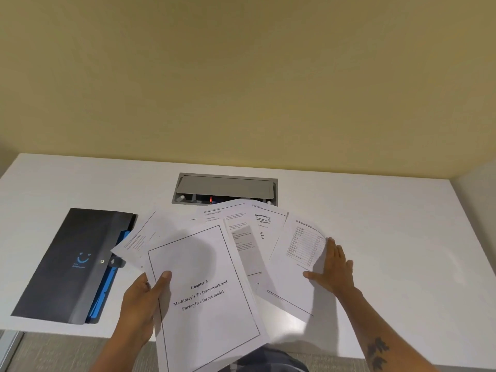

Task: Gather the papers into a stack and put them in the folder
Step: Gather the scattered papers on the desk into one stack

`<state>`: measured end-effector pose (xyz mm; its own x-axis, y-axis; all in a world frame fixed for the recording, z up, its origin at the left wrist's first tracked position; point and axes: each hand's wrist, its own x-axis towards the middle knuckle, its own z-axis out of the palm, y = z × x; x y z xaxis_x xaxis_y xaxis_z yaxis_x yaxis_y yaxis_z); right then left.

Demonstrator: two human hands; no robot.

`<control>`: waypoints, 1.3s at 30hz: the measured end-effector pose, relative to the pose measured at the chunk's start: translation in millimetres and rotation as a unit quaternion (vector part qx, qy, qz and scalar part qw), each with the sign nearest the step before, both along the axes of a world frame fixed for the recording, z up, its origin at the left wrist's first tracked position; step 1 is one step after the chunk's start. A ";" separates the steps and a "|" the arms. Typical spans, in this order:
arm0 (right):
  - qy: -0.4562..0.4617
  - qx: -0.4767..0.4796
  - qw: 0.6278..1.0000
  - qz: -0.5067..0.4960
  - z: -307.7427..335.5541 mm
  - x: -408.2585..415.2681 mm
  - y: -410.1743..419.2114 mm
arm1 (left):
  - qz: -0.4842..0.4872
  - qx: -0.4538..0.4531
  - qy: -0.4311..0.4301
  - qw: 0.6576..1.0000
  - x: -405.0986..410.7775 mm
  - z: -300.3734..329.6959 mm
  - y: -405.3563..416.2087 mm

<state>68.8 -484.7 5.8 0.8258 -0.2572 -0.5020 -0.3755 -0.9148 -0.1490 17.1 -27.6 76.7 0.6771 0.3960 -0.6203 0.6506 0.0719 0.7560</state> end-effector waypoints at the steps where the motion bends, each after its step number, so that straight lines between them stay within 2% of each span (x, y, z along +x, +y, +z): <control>1: -0.016 0.001 1.000 0.000 -0.1 -2.0 1.7 | 0.002 -0.003 -0.005 1.000 0.4 2.1 -2.0; 6: -0.090 0.029 0.993 -0.074 -0.3 -19.2 9.0 | 0.004 -0.016 -0.019 1.000 3.4 9.0 -7.8; 10: -0.066 0.046 0.980 -0.180 -5.9 -38.8 8.6 | 0.004 -0.018 -0.030 0.999 3.7 12.4 -7.3; 14: -0.121 0.128 0.940 -0.292 -11.4 -49.7 4.4 | -0.010 -0.029 -0.050 0.998 3.6 15.2 -5.7; 17: -0.185 0.180 0.907 -0.333 -6.0 -53.0 -2.5 | -0.015 -0.043 -0.063 0.997 7.6 17.7 -5.9; 22: -0.249 0.268 0.867 -0.338 23.6 -54.4 -11.3 | -0.017 -0.074 -0.079 0.994 17.2 24.0 -4.9; 26: -0.257 0.364 0.838 -0.316 59.1 -51.9 -1.2 | -0.026 -0.106 -0.090 0.990 27.3 30.2 -7.3; 32: -0.175 0.490 0.817 -0.247 90.4 -41.2 56.6 | -0.071 -0.138 -0.083 0.984 36.4 32.7 -16.2; 39: -0.046 0.576 0.796 -0.181 97.7 -39.7 129.0 | -0.104 -0.131 -0.036 0.985 27.0 24.8 -19.7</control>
